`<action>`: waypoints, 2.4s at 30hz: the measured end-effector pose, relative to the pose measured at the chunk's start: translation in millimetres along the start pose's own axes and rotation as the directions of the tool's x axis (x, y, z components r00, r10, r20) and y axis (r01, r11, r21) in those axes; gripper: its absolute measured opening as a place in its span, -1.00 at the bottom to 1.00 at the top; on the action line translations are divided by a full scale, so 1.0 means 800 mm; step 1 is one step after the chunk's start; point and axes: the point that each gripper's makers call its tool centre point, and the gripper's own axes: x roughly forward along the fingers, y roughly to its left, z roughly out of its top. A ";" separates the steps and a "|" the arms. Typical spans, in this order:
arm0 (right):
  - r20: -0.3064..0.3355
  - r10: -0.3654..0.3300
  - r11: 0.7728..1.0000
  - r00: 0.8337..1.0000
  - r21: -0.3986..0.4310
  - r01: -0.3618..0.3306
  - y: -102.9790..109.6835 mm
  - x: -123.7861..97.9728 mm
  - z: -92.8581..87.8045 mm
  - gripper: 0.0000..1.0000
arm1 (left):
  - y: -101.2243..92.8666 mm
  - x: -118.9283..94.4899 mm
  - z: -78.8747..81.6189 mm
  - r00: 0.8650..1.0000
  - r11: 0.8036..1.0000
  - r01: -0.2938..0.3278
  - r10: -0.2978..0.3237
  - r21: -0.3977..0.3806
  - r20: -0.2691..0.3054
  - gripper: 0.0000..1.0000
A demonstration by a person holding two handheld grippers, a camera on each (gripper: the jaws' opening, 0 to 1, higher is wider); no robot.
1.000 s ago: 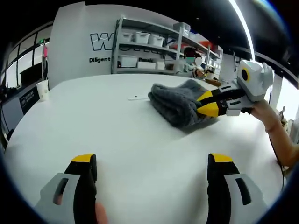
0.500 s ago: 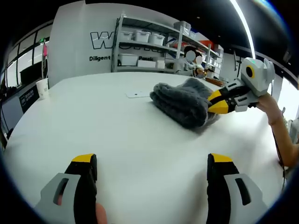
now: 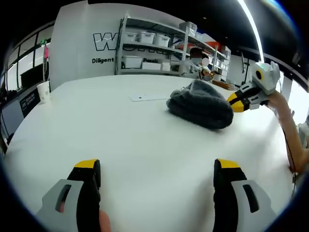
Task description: Open the folded towel by lifting each exposed corner and separating the folded layers until the towel lies flat within the target outline without major curled edges
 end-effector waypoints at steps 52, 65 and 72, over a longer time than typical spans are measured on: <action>-0.042 -0.262 0.965 0.964 -0.003 0.262 -0.064 -0.047 -0.003 -0.35 | -0.015 -0.002 0.004 1.000 0.998 0.021 -0.021 0.054 0.003 0.92; -0.084 -0.227 0.972 0.970 -0.077 0.220 -0.038 0.002 0.006 -0.20 | -0.029 -0.005 0.019 0.997 0.994 0.056 -0.061 0.096 0.047 0.93; -0.099 -0.197 0.977 0.975 -0.106 0.187 -0.021 0.035 0.005 -0.31 | -0.032 -0.004 0.017 0.997 0.993 0.064 -0.069 0.104 0.043 0.93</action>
